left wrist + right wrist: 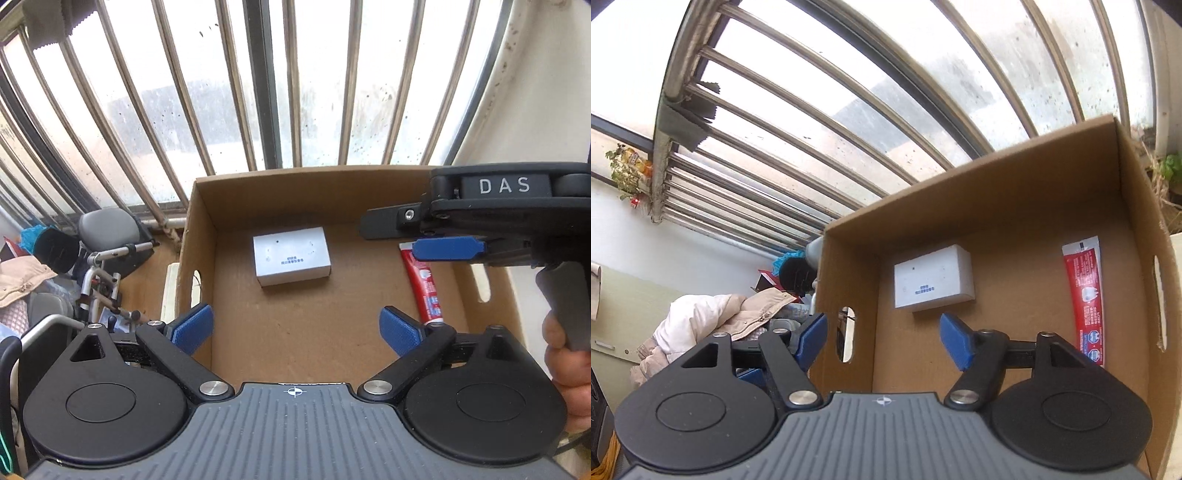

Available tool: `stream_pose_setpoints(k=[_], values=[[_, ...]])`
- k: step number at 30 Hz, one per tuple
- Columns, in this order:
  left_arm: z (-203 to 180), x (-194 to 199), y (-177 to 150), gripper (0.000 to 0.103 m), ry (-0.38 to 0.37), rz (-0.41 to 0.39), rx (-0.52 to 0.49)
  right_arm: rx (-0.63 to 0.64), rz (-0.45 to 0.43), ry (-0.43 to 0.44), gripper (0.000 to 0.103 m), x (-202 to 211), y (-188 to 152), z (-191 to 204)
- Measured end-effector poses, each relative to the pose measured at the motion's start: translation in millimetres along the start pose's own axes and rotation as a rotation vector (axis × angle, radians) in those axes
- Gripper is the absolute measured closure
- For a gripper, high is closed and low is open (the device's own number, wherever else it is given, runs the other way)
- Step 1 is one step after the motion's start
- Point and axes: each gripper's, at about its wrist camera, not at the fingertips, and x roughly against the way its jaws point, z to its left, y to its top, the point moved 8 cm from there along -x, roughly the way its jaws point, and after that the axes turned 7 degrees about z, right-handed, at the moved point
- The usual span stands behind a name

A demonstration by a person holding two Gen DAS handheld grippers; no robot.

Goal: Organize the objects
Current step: 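Withdraw the right tool and move it to the purple air-freshener canister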

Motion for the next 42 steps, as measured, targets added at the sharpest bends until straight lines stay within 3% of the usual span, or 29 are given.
stream_pose_setpoints(k=[3,7,12,15,21,29,35,42], values=[[11,20,-9,0.003,-0.027,-0.065,0.016,0.042,-0.035,-0.042,0.022,23,-12,24],[22,46,-19,0.003,-0.102,-0.130,0.029,0.100,-0.072,-0.118,0.020,45,-33,54],[43,68,-31,0.002,-0.153,-0.227,0.078,0.148,-0.140,-0.175,0.005,72,-56,85],[55,75,-41,0.002,-0.187,-0.241,0.116,0.152,-0.177,-0.207,0.003,79,-65,97],[85,97,-72,0.001,-0.155,-0.308,0.178,0.174,-0.177,-0.176,0.004,83,-84,130],[120,108,-129,0.001,-0.156,-0.294,0.294,0.134,-0.061,-0.137,0.003,53,-135,142],[137,94,-174,0.001,-0.159,-0.220,0.370,0.072,0.027,-0.137,0.004,32,-177,122],[125,56,-214,0.001,-0.092,-0.120,0.262,-0.039,0.118,-0.113,0.004,-18,-220,78]])
